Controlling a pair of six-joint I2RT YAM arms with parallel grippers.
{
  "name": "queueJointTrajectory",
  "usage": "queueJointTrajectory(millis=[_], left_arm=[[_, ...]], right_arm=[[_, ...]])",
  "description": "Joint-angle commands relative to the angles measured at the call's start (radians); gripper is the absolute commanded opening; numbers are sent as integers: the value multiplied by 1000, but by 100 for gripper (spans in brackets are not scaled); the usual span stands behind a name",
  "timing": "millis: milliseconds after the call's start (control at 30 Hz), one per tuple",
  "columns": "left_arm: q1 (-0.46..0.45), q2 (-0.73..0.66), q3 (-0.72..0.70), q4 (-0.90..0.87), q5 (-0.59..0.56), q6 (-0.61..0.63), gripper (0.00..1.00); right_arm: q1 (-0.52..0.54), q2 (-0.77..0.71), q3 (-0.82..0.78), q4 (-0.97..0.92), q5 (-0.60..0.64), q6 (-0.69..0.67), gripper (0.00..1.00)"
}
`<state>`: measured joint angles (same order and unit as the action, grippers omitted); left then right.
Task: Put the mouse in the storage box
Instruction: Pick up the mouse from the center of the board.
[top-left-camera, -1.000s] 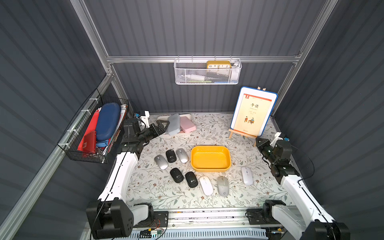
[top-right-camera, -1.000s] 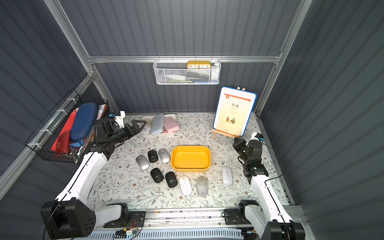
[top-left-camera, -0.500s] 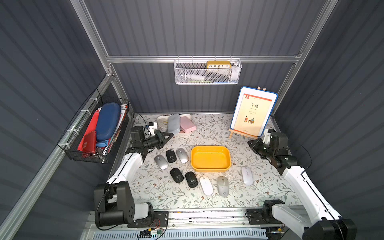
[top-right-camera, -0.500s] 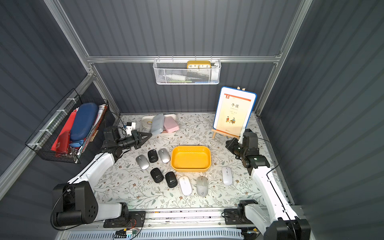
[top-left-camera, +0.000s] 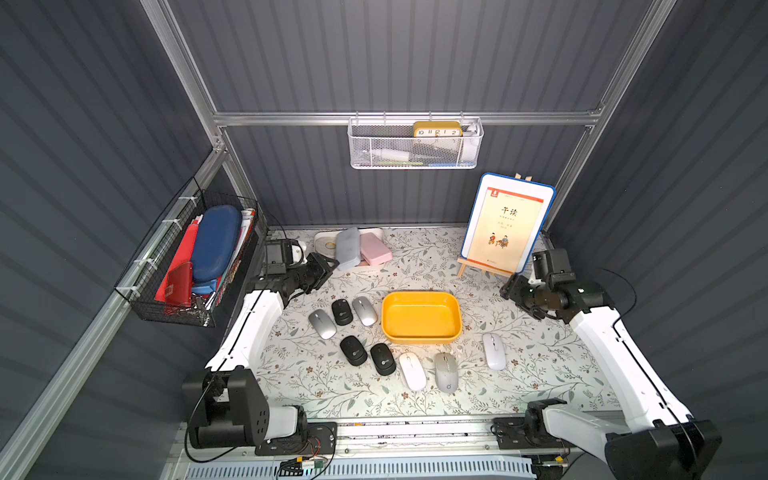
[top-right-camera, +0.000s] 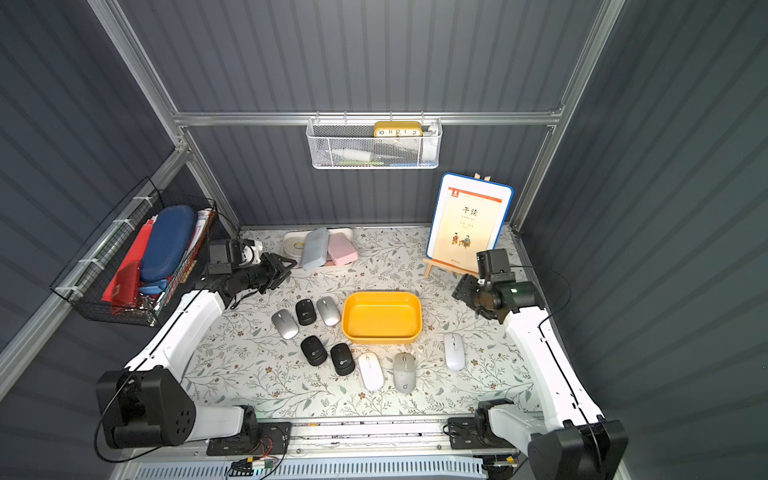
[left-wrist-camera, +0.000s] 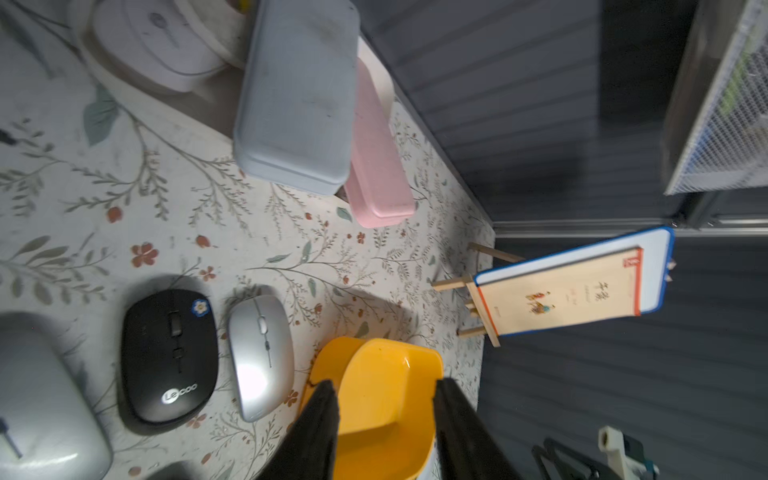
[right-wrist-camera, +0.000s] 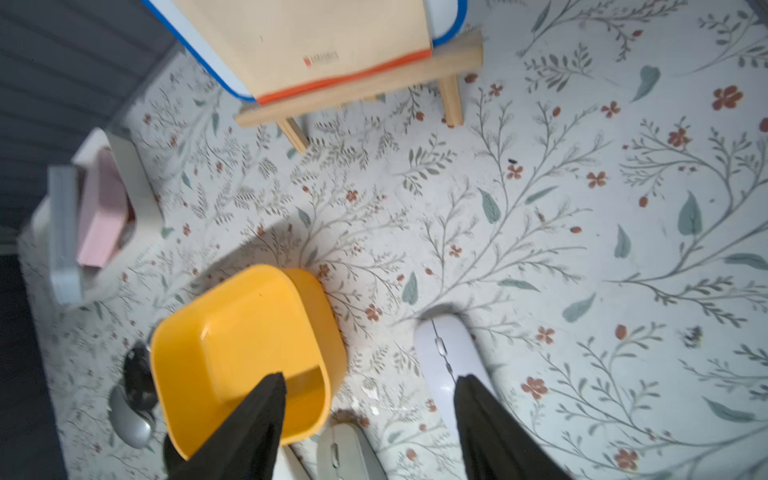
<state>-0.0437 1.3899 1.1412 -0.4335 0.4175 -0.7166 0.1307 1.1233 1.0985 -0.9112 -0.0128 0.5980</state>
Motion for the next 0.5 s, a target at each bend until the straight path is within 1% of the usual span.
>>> queueJointTrajectory(millis=[0, 33, 100, 133, 167, 300, 333, 400, 467], left_arm=[[-75, 37, 32, -325, -255, 96, 57], [-106, 30, 27, -346, -280, 81, 59], [-183, -6, -10, -352, -327, 62, 63], [-201, -21, -27, -361, -346, 56, 64], [-208, -34, -45, -365, -347, 59, 64], [-212, -45, -76, -370, -322, 119, 64], [-212, -40, -74, -370, -310, 137, 64], [-214, -28, -76, -364, -259, 171, 65], [-222, -21, -77, -358, -229, 195, 65]], right_arm=[[71, -33, -74, -141, 46, -17, 72], [85, -41, -99, -143, 44, -3, 73], [94, -60, -163, -153, 1, 27, 74], [95, -69, -196, -142, -25, 34, 74], [96, -80, -224, -131, -39, 46, 75], [104, -80, -287, -91, -5, 47, 78], [104, -66, -291, -78, -12, 43, 78], [110, -28, -274, -60, -81, 59, 79], [131, 0, -242, -38, -63, 68, 79]])
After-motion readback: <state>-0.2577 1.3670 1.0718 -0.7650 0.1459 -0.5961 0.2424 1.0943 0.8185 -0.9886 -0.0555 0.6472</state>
